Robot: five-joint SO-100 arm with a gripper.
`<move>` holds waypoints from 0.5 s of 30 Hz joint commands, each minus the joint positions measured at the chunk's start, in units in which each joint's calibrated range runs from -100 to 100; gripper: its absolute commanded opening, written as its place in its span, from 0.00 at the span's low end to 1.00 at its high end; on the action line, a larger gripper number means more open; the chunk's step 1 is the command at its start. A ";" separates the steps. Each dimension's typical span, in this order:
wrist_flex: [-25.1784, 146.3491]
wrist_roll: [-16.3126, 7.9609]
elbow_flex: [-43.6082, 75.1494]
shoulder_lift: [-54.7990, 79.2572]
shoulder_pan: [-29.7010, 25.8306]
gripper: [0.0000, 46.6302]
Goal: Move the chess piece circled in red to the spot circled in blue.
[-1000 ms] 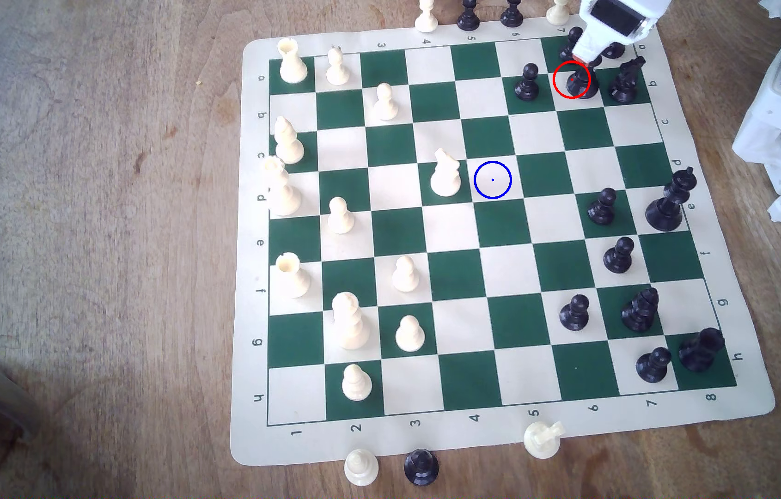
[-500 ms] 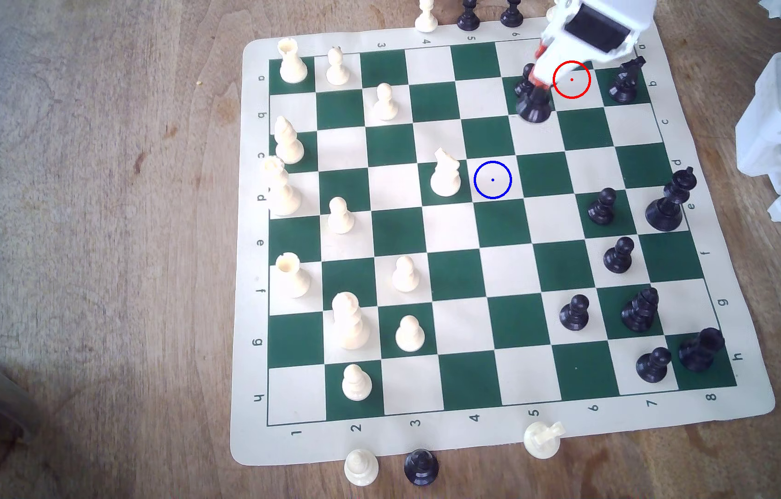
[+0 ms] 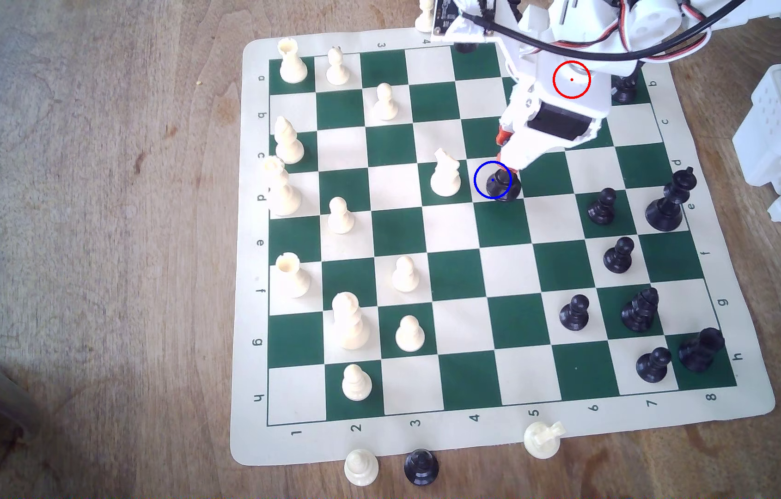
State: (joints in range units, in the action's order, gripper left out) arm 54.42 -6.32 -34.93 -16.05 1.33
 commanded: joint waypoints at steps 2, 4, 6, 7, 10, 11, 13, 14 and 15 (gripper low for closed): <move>-2.01 0.34 4.92 0.77 0.67 0.00; -2.17 0.93 4.92 1.02 1.21 0.00; -2.17 1.51 4.65 1.10 1.76 0.00; -2.17 1.61 4.56 1.10 1.92 0.00; -2.25 2.00 4.38 1.10 2.62 0.00; -2.25 2.00 4.29 1.02 2.70 0.00; -2.25 2.05 3.83 0.85 2.70 0.01; -2.25 2.10 3.65 0.85 2.70 0.01; -2.25 2.10 3.56 0.85 2.70 0.01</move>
State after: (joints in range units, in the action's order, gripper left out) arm 52.99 -4.42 -34.93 -14.03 3.61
